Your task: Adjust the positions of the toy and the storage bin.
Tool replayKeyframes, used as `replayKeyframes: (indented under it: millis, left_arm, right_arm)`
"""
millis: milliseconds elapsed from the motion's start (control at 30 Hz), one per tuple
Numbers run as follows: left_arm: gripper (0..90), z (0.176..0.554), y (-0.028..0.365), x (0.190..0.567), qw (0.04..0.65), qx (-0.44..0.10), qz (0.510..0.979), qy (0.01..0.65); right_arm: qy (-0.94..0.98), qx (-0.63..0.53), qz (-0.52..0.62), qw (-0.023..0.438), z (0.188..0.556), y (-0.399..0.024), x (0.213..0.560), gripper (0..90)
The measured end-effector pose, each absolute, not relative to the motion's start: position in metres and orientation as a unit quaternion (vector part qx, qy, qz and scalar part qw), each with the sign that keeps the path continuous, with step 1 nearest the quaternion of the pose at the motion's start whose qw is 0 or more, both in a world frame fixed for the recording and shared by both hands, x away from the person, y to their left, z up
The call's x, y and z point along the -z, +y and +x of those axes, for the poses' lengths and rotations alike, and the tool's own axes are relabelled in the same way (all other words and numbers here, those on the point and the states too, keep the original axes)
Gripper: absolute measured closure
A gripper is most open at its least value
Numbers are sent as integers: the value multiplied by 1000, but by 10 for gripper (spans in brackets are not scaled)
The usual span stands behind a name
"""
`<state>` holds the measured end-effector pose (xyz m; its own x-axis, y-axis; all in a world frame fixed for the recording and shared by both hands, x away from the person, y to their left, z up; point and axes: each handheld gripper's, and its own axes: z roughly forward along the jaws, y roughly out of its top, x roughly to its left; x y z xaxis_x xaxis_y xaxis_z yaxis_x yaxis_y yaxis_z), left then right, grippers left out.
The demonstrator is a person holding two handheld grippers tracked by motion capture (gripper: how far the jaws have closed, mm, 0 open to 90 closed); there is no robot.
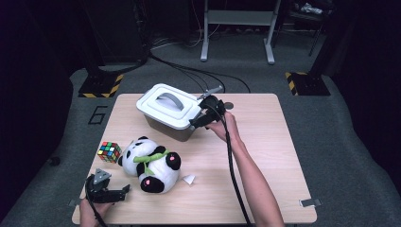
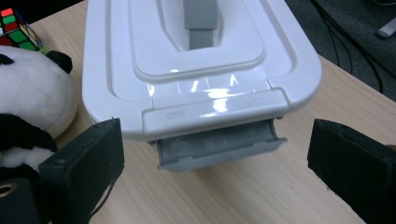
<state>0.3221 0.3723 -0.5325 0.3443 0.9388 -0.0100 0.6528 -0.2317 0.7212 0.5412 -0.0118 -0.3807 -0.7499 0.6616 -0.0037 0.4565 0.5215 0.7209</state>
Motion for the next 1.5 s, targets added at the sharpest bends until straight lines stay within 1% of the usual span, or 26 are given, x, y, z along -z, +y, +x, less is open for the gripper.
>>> replayKeyframes:
  millis: [233, 333, 400, 533, 600, 867, 967, 1100, 1167, 1500]
  left_arm:
    - [0, 322, 372, 533, 325, -222, 753, 527]
    - [0, 322, 373, 533, 325, -222, 754, 526]
    - [0, 322, 373, 533, 325, -222, 754, 526]
    - [0, 322, 372, 533, 325, -222, 754, 526]
    - [0, 322, 373, 532, 322, -221, 757, 523]
    - [0, 322, 373, 532, 322, -221, 758, 523]
    - [0, 322, 373, 532, 322, -221, 757, 523]
    - [0, 322, 373, 532, 322, -221, 757, 523]
    - [0, 322, 373, 532, 322, -221, 757, 524]
    - [0, 322, 373, 532, 322, -221, 758, 523]
  right_arm:
    - [865, -365, 318, 134, 552, 9, 379, 32]
    - [865, -368, 313, 136, 558, 15, 379, 46]
    - [865, -369, 314, 129, 562, 18, 380, 58]
    - [864, -371, 312, 137, 568, 26, 381, 150]
    - [863, -372, 312, 144, 569, 33, 381, 233]
    - [856, -375, 324, 150, 582, 47, 383, 476]
    - [855, -373, 324, 155, 584, 50, 386, 544]
    - [849, -381, 329, 158, 587, 50, 389, 603]
    - [851, -384, 322, 155, 587, 49, 389, 660]
    - [855, -375, 318, 166, 583, 50, 389, 673]
